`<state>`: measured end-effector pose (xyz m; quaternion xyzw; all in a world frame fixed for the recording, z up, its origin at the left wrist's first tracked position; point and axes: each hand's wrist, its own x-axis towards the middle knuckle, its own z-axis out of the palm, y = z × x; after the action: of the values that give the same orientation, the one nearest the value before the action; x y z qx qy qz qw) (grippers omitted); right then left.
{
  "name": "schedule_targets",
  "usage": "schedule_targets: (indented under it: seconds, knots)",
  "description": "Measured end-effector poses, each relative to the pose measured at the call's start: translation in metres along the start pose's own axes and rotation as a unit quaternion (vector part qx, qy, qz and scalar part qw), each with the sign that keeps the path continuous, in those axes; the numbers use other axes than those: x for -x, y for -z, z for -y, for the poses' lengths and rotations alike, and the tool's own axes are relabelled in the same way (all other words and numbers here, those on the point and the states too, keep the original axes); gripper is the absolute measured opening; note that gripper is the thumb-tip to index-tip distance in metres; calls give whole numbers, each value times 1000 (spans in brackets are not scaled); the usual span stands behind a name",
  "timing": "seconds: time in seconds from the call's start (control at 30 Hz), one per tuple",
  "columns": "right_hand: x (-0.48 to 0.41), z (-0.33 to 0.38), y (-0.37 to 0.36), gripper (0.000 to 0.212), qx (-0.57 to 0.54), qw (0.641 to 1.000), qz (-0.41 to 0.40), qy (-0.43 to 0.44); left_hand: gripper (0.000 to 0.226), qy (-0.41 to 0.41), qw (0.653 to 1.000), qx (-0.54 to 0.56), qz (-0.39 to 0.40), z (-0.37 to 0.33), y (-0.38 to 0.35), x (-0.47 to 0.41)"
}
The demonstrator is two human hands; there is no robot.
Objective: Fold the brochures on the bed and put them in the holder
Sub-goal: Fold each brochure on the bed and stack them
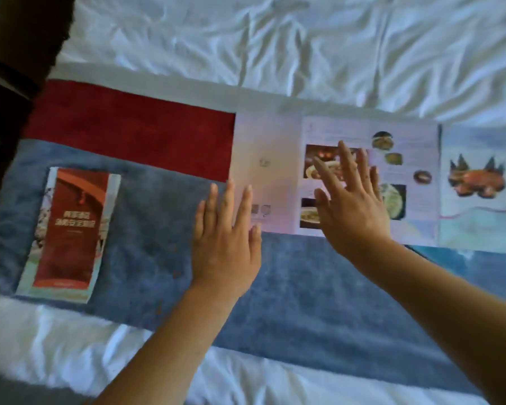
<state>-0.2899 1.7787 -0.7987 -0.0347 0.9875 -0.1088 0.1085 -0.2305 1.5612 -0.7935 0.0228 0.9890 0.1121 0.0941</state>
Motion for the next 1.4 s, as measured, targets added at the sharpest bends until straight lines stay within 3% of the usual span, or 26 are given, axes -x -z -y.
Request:
schedule_targets:
  seconds: [0.17,0.3,0.73,0.97,1.17,1.4]
  knots:
    - [49,-124,14,67,30,991,68,-108,68,-37,997,-26,65,-87,-36,-28]
    - [89,-155,-2,70,36,989,105,-96,83,-26,990,-74,119,-108,-65,-37]
    - [183,-86,-39,73,4,993,94,-74,83,-54,990,-97,92,-50,-74,53]
    - [168,-46,-53,69,-37,996,50,-62,84,-60,991,-92,80,-30,-81,82]
    - [159,-39,-62,73,-24,996,71,-56,84,-54,992,-83,81,1,-74,106]
    - [158,-62,-56,68,65,993,72,-70,85,-37,991,-90,94,9,-73,109]
